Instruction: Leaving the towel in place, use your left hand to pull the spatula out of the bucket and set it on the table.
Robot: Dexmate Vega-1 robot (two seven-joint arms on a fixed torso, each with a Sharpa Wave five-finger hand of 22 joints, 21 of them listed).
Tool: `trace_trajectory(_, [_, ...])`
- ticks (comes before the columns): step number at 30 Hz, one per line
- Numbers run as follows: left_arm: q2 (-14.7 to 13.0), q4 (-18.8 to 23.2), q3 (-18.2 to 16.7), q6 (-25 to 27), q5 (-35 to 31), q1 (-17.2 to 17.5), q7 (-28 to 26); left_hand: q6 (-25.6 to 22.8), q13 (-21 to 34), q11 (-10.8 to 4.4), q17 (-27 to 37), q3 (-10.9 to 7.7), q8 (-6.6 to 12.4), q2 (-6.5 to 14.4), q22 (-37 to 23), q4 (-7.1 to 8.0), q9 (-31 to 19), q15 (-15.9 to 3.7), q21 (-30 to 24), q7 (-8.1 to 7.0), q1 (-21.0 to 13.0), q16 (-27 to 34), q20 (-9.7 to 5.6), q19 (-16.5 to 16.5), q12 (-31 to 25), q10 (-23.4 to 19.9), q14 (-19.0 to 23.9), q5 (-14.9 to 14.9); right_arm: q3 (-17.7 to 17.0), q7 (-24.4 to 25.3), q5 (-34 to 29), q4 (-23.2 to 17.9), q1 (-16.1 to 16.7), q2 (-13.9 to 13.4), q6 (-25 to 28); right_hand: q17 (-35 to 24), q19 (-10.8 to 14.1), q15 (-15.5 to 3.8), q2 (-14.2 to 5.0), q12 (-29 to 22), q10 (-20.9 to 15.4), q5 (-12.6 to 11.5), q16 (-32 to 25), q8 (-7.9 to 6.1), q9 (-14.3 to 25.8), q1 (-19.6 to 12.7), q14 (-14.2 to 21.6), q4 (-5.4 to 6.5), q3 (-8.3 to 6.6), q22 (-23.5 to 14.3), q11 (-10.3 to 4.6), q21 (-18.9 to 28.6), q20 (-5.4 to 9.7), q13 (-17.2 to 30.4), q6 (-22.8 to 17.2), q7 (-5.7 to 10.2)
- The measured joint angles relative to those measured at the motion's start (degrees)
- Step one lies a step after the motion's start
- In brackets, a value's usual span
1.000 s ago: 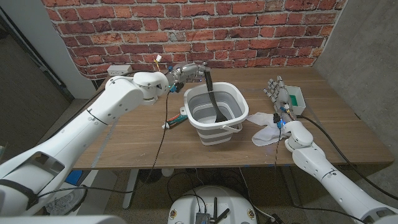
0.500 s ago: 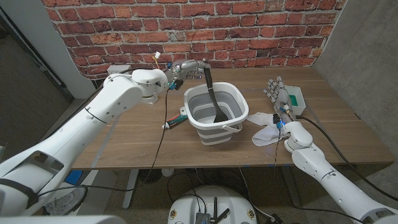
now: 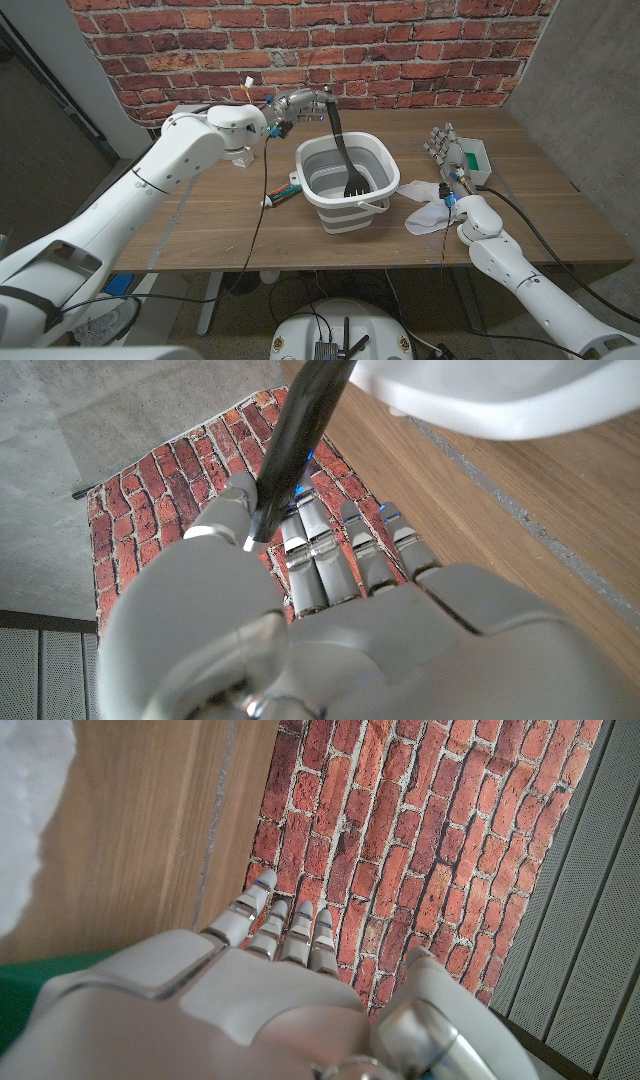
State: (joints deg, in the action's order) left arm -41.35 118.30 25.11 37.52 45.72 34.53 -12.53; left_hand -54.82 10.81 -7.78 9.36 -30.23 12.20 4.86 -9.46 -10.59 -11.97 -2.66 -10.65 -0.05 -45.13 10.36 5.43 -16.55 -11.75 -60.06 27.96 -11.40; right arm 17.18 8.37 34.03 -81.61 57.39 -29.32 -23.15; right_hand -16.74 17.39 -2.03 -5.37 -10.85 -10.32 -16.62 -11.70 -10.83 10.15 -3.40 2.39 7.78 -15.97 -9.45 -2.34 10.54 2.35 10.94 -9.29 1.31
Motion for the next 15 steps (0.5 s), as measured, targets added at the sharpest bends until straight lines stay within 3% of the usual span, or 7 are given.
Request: trace_trajectory(15, [-0.69, 0.56, -0.73, 0.78, 2.18, -1.29, 0.69, 0.08, -0.03, 0.25, 0.0, -0.31, 0.01, 0.0, 0.0, -0.31, -0.18, -0.1, 0.0, 0.09, 0.0, -0.06, -0.02, -0.01, 0.01, -0.25, 0.72, 0.33, -0.09, 0.0, -0.08, -0.55, 0.3, -0.16, -0.03, -0.01, 0.0, 0.0, 0.0, 0.0, 0.0, 0.0, 0.0, 0.0, 0.0, 0.0, 0.0, 0.0, 0.0, 0.0, 0.0, 0.0, 0.0, 0.0, 0.0, 0.0])
